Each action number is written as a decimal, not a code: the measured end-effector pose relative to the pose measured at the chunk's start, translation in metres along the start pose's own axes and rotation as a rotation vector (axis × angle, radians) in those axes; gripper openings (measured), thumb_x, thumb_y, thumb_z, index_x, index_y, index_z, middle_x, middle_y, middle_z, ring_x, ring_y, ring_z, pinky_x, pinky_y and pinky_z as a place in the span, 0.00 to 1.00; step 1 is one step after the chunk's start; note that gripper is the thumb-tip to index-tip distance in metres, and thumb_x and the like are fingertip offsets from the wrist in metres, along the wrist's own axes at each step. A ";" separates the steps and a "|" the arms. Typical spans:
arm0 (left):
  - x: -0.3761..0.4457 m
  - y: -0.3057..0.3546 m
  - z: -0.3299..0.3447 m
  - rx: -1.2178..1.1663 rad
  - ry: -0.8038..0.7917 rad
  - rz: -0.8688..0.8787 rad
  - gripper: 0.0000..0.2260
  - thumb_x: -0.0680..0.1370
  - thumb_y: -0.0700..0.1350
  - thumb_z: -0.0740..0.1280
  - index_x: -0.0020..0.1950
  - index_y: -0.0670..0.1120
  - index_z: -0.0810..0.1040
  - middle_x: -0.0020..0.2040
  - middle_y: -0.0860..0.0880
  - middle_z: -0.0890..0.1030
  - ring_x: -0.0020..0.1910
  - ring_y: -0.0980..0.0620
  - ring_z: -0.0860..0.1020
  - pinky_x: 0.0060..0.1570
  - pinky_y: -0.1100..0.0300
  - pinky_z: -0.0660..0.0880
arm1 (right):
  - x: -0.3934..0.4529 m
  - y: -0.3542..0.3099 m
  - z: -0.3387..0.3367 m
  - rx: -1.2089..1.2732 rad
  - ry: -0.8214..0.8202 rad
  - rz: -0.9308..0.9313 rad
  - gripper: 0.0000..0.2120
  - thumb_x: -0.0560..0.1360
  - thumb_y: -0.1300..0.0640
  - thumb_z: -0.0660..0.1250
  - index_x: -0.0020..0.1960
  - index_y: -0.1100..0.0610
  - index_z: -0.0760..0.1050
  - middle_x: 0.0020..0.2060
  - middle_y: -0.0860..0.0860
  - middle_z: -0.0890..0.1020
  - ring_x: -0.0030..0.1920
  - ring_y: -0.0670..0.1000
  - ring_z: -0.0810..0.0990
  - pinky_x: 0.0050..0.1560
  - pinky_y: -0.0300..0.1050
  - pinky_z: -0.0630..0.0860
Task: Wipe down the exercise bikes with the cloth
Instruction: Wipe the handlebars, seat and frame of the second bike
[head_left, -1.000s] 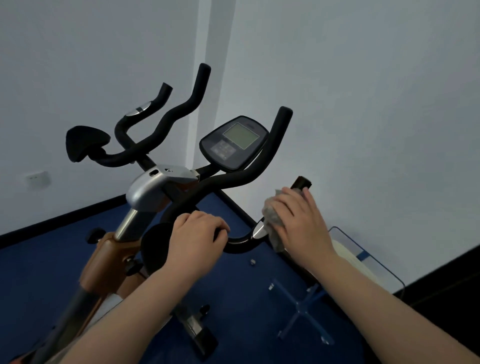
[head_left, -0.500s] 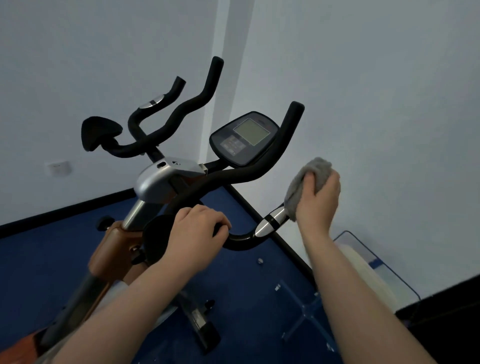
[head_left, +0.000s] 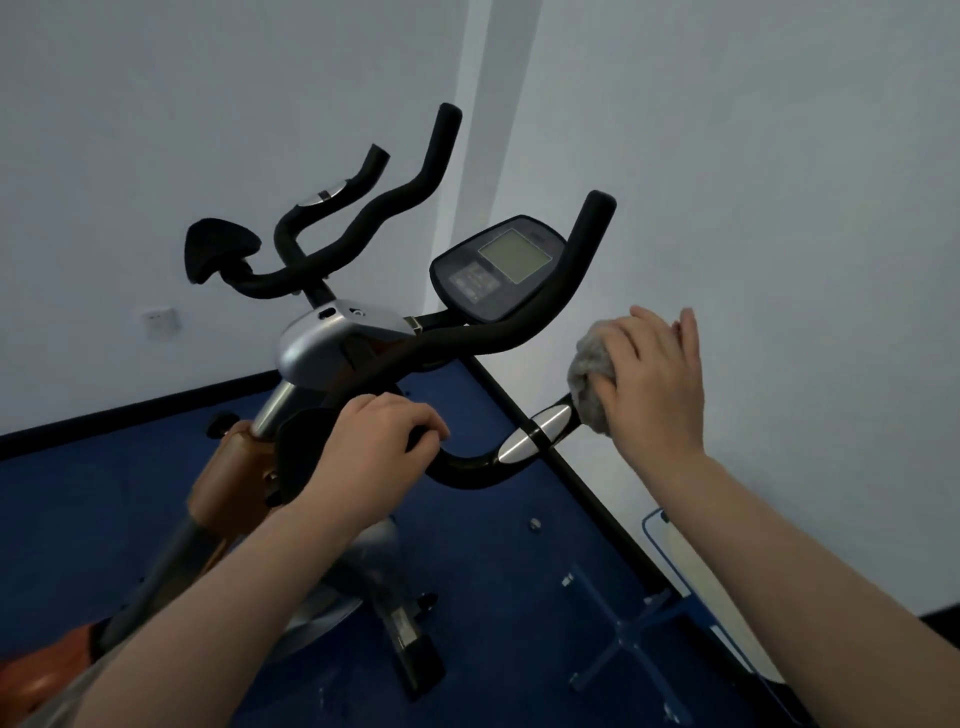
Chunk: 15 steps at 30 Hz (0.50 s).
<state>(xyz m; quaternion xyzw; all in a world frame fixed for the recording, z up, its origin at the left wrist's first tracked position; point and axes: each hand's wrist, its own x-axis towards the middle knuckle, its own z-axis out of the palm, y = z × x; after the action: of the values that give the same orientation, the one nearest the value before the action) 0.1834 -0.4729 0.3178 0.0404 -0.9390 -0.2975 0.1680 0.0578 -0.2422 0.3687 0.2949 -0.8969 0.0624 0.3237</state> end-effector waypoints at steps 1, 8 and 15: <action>0.000 0.000 0.000 0.003 0.016 -0.001 0.07 0.80 0.45 0.65 0.48 0.55 0.82 0.45 0.60 0.79 0.49 0.59 0.72 0.64 0.59 0.63 | -0.001 0.000 0.000 -0.013 -0.014 -0.044 0.13 0.73 0.61 0.69 0.57 0.63 0.79 0.55 0.59 0.80 0.64 0.62 0.75 0.73 0.63 0.57; -0.007 -0.001 -0.002 0.021 0.264 -0.113 0.07 0.78 0.41 0.67 0.49 0.51 0.83 0.37 0.57 0.78 0.45 0.54 0.73 0.62 0.54 0.69 | -0.034 -0.066 0.000 0.150 -0.250 -0.315 0.14 0.72 0.53 0.59 0.51 0.57 0.79 0.44 0.51 0.82 0.45 0.55 0.80 0.62 0.54 0.72; -0.020 0.000 -0.002 0.021 0.509 -0.308 0.07 0.78 0.42 0.65 0.49 0.54 0.81 0.45 0.58 0.80 0.50 0.56 0.75 0.57 0.56 0.69 | -0.018 -0.056 -0.003 0.084 -0.385 -0.355 0.18 0.77 0.44 0.52 0.47 0.54 0.74 0.39 0.50 0.78 0.42 0.55 0.77 0.52 0.50 0.70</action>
<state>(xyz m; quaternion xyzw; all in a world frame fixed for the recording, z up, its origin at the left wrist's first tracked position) 0.2030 -0.4711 0.3135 0.2576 -0.8525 -0.2902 0.3503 0.1026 -0.2788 0.3559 0.4673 -0.8728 -0.0156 0.1404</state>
